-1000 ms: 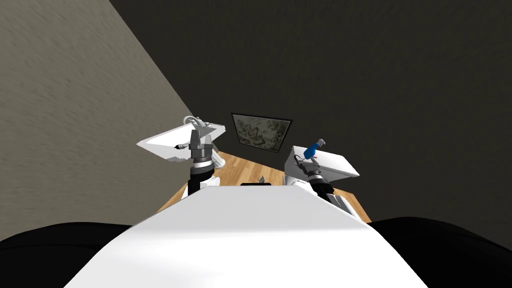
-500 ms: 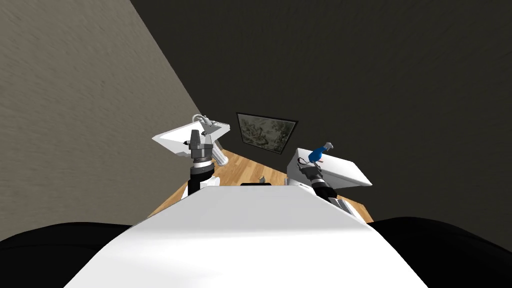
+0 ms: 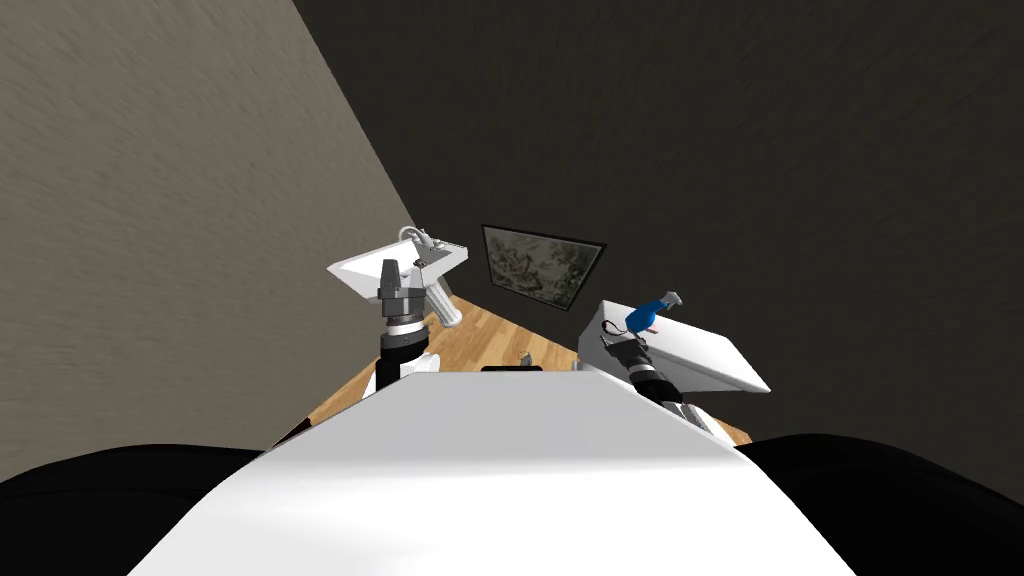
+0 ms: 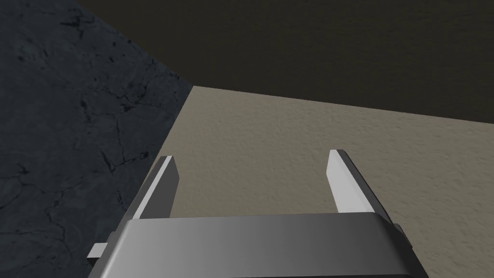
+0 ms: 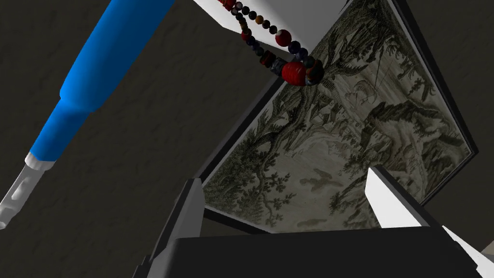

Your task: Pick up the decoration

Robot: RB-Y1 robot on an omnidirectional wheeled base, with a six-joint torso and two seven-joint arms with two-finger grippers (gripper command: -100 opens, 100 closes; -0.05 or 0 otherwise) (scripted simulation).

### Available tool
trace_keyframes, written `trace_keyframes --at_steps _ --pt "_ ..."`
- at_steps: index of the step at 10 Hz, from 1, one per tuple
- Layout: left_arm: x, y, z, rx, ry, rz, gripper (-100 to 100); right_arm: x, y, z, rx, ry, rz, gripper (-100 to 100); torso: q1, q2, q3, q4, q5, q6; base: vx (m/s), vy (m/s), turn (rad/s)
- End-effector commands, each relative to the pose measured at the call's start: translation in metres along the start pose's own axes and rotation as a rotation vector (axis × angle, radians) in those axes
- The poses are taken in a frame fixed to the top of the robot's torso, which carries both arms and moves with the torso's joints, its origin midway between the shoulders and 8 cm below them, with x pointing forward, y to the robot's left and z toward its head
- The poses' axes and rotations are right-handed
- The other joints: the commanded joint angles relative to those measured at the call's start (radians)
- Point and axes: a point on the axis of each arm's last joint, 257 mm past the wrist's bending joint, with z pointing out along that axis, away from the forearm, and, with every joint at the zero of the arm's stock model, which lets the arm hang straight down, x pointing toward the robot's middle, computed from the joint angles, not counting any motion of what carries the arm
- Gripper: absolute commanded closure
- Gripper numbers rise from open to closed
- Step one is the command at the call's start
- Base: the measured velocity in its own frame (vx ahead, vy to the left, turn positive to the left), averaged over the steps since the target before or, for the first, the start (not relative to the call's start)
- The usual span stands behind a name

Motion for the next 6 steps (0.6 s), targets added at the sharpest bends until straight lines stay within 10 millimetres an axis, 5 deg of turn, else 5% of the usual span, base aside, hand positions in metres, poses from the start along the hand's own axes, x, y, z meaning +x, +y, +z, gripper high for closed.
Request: trace_keyframes --at_steps 1,4,6 --pt "0.000 0.000 0.000 0.000 0.000 0.000 0 0.018 -0.001 -0.005 -0.013 0.043 -0.100 -100 0.000 0.000 0.000 0.000 0.000 0.000 -0.002 -0.014 0.182" --pt "0.000 0.000 0.000 0.000 0.000 0.000 0 0.034 -0.002 -0.010 -0.026 0.078 -0.193 -100 0.000 0.000 0.000 0.000 0.000 0.000 -0.005 -0.015 0.115" --pt "0.000 0.000 0.000 0.000 0.000 0.000 0 0.063 -0.005 -0.020 -0.054 0.139 -0.334 -100 0.000 0.000 0.000 0.000 0.000 0.000 -0.006 -0.017 0.196"
